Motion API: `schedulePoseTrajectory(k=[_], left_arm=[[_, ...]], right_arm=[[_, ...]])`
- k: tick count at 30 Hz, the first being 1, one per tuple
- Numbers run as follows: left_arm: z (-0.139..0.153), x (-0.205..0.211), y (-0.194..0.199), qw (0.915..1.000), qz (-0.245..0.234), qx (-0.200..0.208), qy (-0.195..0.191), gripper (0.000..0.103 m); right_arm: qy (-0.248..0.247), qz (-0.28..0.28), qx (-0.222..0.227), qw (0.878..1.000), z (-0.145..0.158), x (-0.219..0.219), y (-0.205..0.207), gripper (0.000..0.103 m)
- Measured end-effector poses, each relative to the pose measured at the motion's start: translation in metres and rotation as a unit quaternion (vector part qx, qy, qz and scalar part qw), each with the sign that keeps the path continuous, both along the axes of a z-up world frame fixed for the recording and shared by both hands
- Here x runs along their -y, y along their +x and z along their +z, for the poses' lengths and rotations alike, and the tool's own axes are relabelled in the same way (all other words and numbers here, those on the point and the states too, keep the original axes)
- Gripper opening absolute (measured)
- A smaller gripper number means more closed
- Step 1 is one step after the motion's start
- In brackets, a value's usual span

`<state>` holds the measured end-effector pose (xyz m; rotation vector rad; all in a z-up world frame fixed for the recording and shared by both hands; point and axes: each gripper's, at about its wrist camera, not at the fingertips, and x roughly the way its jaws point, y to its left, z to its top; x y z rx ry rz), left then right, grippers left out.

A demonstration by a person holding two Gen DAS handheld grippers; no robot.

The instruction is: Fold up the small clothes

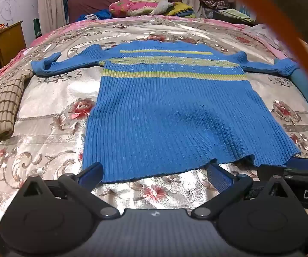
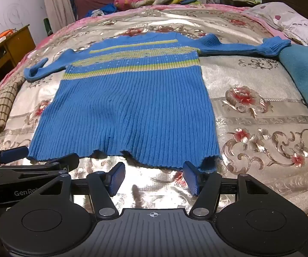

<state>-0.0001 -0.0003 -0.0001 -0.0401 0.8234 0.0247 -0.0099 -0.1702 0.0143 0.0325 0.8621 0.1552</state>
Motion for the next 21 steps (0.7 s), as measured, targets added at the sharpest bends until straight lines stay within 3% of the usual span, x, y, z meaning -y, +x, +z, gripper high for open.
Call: schedulePoseTrajectory(k=[21], left_arm=[[-0.0002,-0.0024,-0.0017,0.9999,0.002,0.003,-0.016,0.103]], right_arm=[[-0.001,-0.001,0.001,1.000,-0.0006,0.0006,-0.0013,0.061]])
